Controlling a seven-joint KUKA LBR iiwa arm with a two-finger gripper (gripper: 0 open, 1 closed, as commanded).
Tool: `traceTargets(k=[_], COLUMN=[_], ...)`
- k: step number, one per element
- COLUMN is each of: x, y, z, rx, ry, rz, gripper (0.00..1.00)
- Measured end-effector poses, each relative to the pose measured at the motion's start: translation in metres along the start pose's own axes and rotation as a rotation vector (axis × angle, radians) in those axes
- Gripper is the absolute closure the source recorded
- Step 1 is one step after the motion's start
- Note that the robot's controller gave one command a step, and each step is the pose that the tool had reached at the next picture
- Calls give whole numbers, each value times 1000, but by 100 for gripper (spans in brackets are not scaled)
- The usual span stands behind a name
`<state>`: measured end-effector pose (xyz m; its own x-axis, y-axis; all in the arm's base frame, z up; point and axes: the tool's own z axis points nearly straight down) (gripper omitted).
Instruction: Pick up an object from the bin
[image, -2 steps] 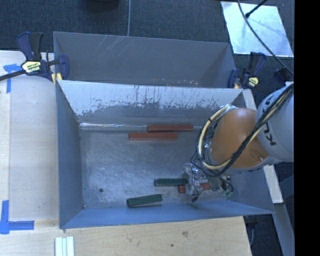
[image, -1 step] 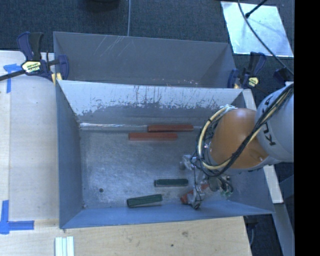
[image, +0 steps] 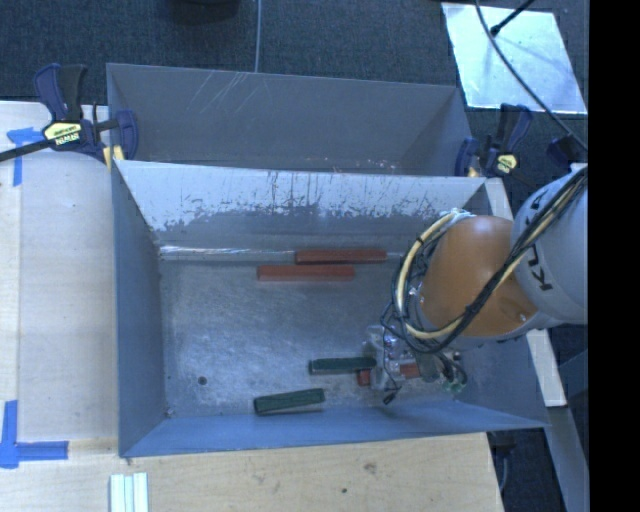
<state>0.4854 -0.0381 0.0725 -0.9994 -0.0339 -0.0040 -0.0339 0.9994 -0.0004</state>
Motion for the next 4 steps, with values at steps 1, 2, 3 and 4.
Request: traceTargets(k=[1, 2, 3, 4], x=[0, 0, 0, 0], y=[0, 1, 0, 0], z=[2, 0, 2, 2], rx=[0, -1, 0, 0], ry=[2, 0, 2, 3], rz=[1, -1, 0, 0], gripper=[0, 100, 0, 100])
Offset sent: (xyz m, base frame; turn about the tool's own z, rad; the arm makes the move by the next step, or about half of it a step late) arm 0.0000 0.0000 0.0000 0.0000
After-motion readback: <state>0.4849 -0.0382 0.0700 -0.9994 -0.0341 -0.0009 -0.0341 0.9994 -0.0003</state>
